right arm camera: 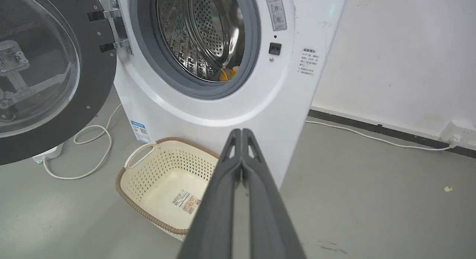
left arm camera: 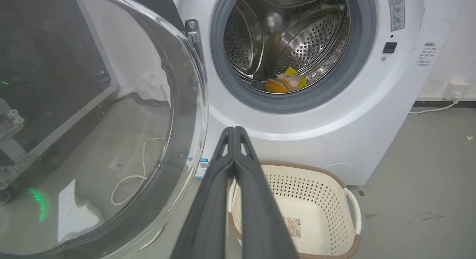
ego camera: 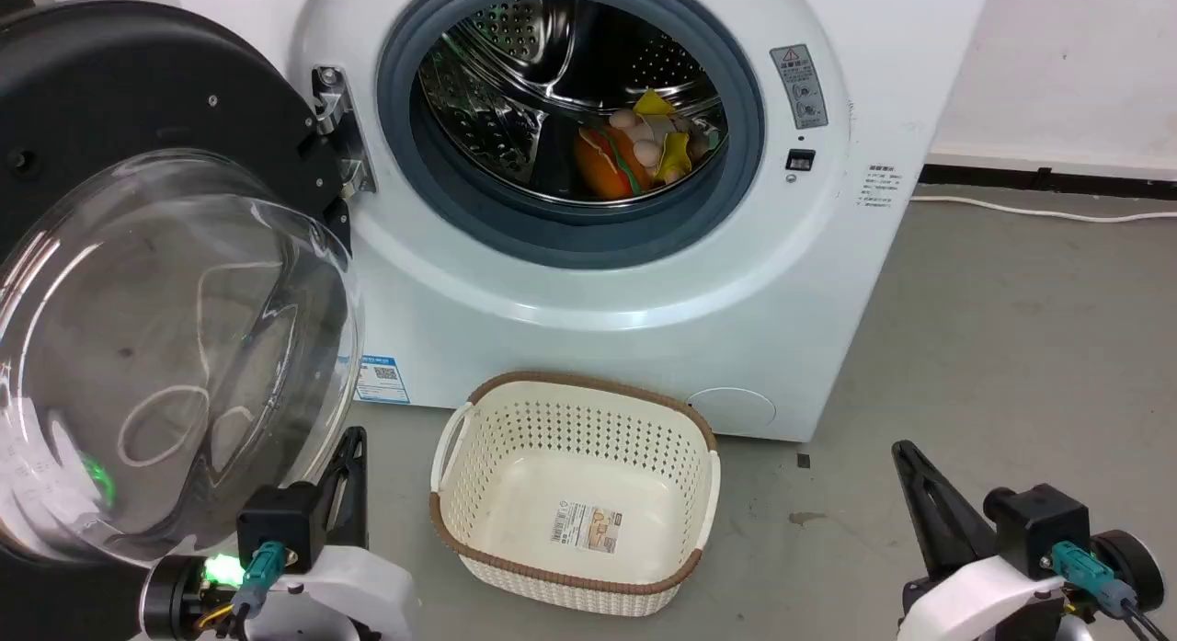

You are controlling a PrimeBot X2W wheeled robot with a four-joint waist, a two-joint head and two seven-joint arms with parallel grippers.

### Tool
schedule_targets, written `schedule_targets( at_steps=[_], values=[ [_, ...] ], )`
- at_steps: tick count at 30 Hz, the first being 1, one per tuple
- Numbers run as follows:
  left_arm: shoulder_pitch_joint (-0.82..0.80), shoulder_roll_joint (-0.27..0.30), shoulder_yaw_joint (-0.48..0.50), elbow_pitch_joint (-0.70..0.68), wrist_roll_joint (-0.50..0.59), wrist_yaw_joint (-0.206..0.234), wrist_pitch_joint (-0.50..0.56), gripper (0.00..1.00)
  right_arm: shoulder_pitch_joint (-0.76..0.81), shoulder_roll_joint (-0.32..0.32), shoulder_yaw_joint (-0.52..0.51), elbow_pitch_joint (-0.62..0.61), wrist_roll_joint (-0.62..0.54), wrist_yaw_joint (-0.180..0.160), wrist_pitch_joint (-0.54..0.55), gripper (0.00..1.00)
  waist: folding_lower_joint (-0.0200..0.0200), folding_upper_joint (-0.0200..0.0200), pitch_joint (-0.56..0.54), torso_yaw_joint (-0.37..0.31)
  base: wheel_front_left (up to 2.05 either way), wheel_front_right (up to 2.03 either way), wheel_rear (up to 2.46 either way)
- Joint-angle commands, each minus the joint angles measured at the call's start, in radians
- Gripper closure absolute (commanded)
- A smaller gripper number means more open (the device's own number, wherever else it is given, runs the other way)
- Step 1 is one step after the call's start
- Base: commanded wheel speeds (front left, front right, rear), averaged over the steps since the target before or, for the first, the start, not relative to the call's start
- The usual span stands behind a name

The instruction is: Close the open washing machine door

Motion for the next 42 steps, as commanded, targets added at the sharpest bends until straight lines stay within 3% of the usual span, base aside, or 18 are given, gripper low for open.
schedule_targets(
  at_steps=[1, 42],
  values=[
    [0.011, 0.000, 0.001, -0.004, 0.003, -0.004, 0.000, 1.00, -0.014, 0.001, -0.002, -0.005, -0.008, 0.001, 0.001, 1.00, 0.0000, 0.0000, 0.000, 0.000, 0.00, 0.00, 0.00],
    [0.011, 0.000, 0.001, -0.004, 0.003, -0.004, 0.000, 1.00, -0.014, 0.001, -0.002, -0.005, -0.008, 0.001, 0.001, 1.00, 0.0000, 0.0000, 0.000, 0.000, 0.00, 0.00, 0.00]
  ],
)
